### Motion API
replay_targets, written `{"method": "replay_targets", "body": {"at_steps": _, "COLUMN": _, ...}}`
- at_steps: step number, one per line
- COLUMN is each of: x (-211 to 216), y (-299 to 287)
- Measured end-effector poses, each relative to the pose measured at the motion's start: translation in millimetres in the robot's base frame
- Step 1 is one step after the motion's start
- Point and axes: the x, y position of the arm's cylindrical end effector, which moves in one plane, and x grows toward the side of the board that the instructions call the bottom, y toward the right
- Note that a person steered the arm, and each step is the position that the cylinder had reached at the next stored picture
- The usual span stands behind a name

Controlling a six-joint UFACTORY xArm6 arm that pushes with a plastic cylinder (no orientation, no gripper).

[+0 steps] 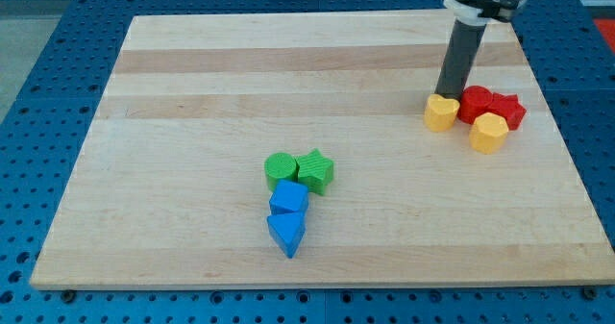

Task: Move yourself to the top right side of the board

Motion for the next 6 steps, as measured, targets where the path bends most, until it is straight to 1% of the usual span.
{"method": "replay_targets", "body": {"at_steps": 1, "x": 7.6, "y": 0.0}}
{"method": "replay_targets", "body": {"at_steps": 3, "x": -7.9, "y": -41.1}}
{"method": "replay_targets", "body": {"at_steps": 4, "x": -78.8, "y": -35.7}}
{"method": "replay_targets", "body": {"at_steps": 5, "x": -134.8, "y": -8.9}}
{"method": "replay_targets", "body": {"at_steps": 6, "x": -162.2, "y": 5.5}}
